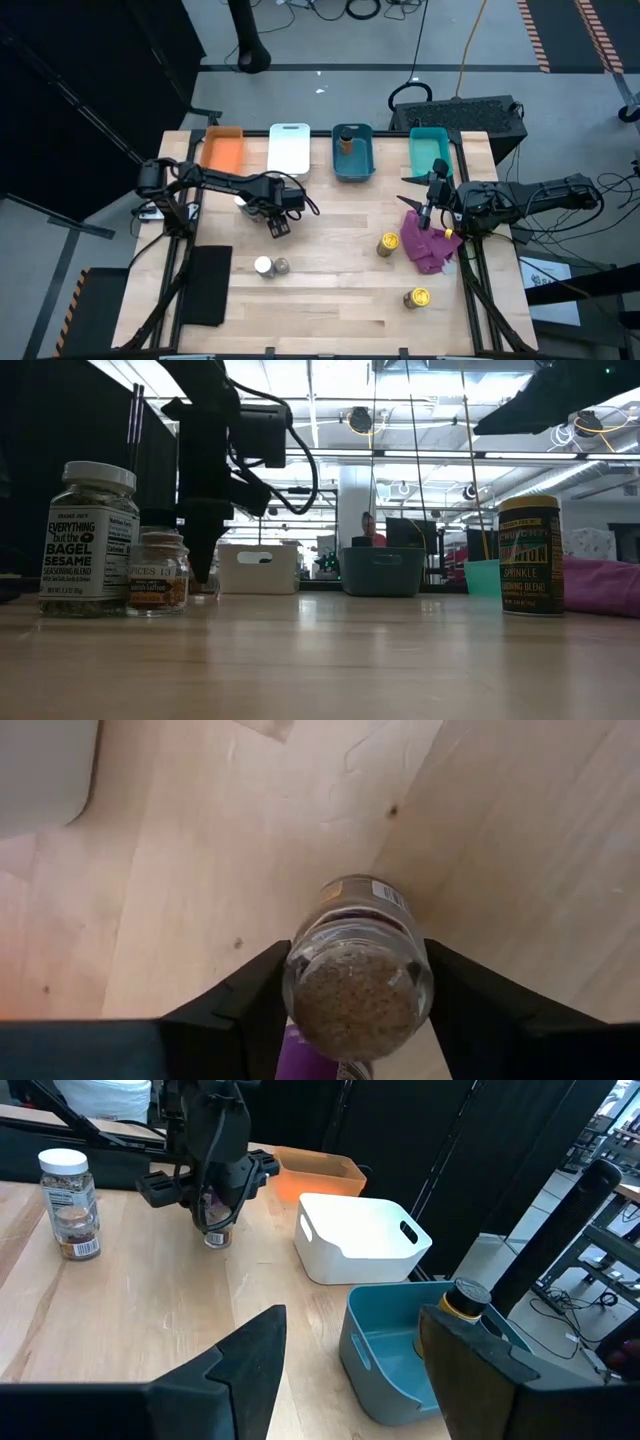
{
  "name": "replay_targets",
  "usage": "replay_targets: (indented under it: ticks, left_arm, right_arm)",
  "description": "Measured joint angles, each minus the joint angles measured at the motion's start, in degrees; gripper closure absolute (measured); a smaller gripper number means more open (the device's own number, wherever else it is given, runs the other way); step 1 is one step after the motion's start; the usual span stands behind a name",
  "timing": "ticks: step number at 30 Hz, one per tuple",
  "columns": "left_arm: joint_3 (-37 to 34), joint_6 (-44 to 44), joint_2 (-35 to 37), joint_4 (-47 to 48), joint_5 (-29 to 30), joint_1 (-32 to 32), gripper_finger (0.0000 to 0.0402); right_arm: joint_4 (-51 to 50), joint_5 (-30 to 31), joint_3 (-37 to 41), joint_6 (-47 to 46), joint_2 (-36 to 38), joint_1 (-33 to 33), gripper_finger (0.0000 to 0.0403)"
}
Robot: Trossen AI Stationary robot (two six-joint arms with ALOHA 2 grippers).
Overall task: Sort spices by type
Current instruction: Put the top brown seasoning bottle into the orange bin
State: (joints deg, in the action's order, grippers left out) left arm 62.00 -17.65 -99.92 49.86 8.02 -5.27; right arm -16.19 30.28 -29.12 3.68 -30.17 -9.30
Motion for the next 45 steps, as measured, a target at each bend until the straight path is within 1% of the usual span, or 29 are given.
replay_targets:
  ticks: [1, 7, 10, 15, 18, 22, 28, 33, 38, 42, 45]
  left_arm:
    - [0.0, 0.0, 0.0, -0.1, 0.4, 0.2, 0.0206]
    - [0.0, 0.1, 0.0, -2.7, 3.3, 1.3, 0.0207]
    - [1.4, 1.6, 0.1, -2.8, 3.4, 2.2, 0.0207]
    - [6.1, 3.1, 1.7, -2.2, 3.4, 4.3, 0.0207]
    - [10.0, 3.0, 2.4, 0.2, 3.4, 5.3, 0.0207]
    - [15.1, 3.2, 2.6, 2.1, 3.4, 6.7, 0.0207]
    - [20.4, 5.3, 2.7, 4.9, 3.4, 8.1, 0.0207]
    - [22.9, 5.1, 2.7, 8.3, 3.4, 7.8, 0.0207]
    - [23.2, 4.5, 2.7, 13.1, 3.9, 6.1, 0.0207]
    - [23.2, 4.6, 2.7, 17.7, 10.4, 4.6, 0.0207]
    - [23.2, 4.6, 3.2, 20.9, 11.7, 2.2, 0.0207]
  right_arm:
    - [0.0, 0.0, 0.0, 0.0, 0.0, 0.0, 0.0193]
    - [0.0, 1.3, 0.0, -0.1, 0.0, 0.0, 0.0193]
    - [-0.5, 1.3, 0.0, -0.2, 0.0, 0.0, 0.0193]
    - [-1.2, 1.3, 0.0, -0.8, 0.0, 0.0, 0.0193]
    - [-1.5, 1.2, 0.0, -1.1, 0.0, 0.2, 0.0193]
    - [-1.6, 1.1, 0.0, -2.2, 0.0, 1.1, 0.0193]
    - [-2.1, 1.0, 0.0, -3.1, 0.0, 2.5, 0.0193]
    - [-2.4, 0.9, 0.0, -4.0, 0.0, 3.0, 0.0193]
    - [-2.6, 0.9, 0.0, -5.0, 0.0, 3.0, 0.0193]
    - [-2.7, 0.9, 0.0, -5.4, 0.0, 3.0, 0.0193]
    - [-3.1, 0.9, 0.0, -5.8, 0.0, 3.0, 0.0193]
